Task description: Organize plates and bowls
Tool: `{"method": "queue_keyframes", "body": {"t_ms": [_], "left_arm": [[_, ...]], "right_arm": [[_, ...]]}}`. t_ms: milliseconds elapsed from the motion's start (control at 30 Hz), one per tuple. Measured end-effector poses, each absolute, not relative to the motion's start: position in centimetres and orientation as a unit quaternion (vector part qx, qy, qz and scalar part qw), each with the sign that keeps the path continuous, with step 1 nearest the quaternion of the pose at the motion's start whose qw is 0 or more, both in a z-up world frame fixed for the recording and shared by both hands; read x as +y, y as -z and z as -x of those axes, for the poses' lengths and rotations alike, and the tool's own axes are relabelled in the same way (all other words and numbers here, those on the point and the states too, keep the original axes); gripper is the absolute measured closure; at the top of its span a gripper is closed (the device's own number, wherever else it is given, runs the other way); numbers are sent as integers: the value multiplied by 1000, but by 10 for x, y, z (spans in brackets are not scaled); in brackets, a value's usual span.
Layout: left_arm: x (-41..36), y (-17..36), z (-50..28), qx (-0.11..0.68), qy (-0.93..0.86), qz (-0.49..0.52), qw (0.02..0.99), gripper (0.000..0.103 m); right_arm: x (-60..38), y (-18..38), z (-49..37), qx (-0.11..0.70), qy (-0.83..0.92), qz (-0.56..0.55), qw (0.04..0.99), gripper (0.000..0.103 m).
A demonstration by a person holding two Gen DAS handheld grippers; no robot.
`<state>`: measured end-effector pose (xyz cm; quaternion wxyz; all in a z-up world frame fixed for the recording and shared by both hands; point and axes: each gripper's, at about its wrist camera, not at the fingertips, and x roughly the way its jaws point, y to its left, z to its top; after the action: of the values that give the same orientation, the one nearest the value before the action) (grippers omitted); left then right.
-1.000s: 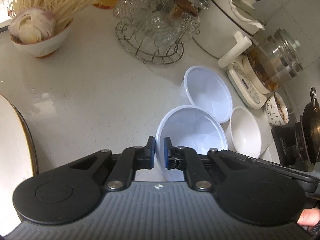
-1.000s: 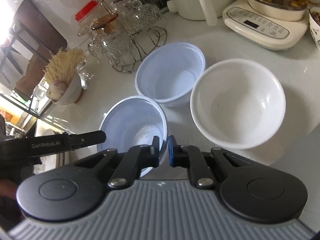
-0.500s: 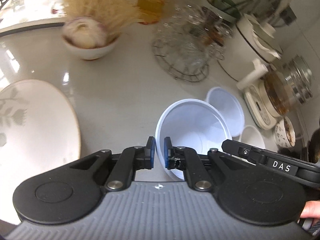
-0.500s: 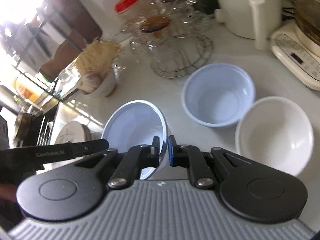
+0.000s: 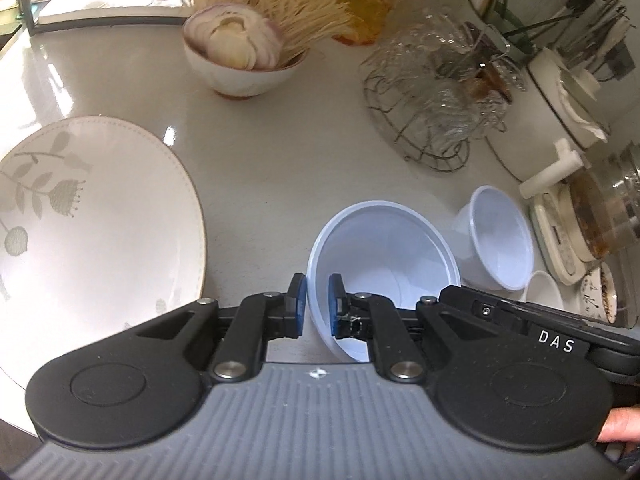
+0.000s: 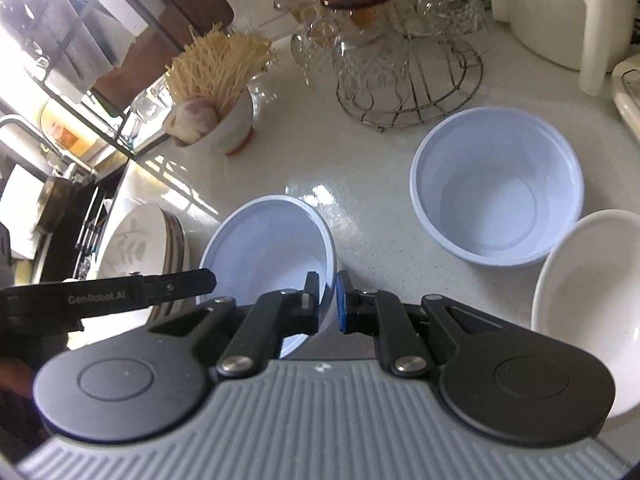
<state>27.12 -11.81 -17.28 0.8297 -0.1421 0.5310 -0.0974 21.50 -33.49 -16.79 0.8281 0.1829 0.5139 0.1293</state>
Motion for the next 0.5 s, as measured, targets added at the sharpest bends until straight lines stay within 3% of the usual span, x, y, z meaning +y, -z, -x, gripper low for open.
{"method": "queue_keyframes", "body": {"t_ms": [433, 500], "left_arm": [[-117, 187, -270, 543, 74, 161, 821, 91], [-117, 184, -271, 550, 73, 156, 817, 86]], "right_arm": [[-333, 176, -224, 523, -141, -182, 821, 90], [-333, 171, -224, 519, -134, -176, 826, 89]]}}
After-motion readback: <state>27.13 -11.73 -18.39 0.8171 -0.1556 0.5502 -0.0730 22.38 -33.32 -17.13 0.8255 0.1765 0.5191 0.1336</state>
